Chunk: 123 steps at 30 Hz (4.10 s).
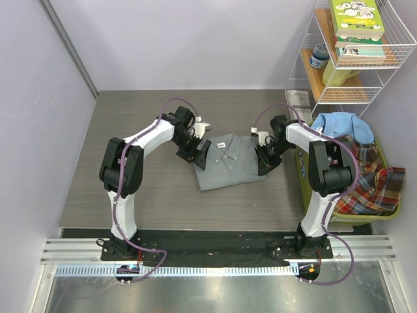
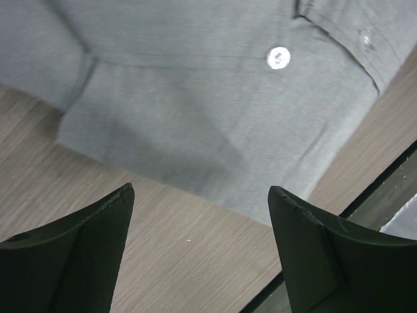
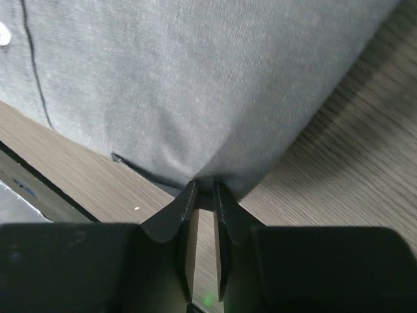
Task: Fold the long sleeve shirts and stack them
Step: Neatly place the folded shirt to the corner
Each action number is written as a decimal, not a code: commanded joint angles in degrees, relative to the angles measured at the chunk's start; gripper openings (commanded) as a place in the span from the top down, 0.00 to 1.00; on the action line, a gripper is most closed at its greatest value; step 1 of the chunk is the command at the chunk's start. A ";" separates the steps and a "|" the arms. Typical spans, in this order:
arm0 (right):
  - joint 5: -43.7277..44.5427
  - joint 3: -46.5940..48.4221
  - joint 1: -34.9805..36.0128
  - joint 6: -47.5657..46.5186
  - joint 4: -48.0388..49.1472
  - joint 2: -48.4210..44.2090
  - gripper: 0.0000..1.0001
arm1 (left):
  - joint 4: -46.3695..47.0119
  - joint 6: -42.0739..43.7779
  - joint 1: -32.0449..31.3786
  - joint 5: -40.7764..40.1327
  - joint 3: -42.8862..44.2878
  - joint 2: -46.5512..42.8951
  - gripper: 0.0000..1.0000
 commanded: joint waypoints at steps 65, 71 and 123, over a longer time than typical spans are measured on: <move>-9.23 7.07 -2.91 6.54 -1.49 -9.96 0.32 | -12.42 19.20 34.79 -15.80 20.47 2.59 0.00; -10.46 6.90 -2.91 6.98 -0.96 -9.70 0.32 | -0.56 2.75 33.21 -18.34 0.07 -9.55 0.00; -6.51 11.13 -3.79 9.44 6.59 -19.97 0.00 | -7.14 -2.53 22.50 -7.35 17.92 -23.22 0.00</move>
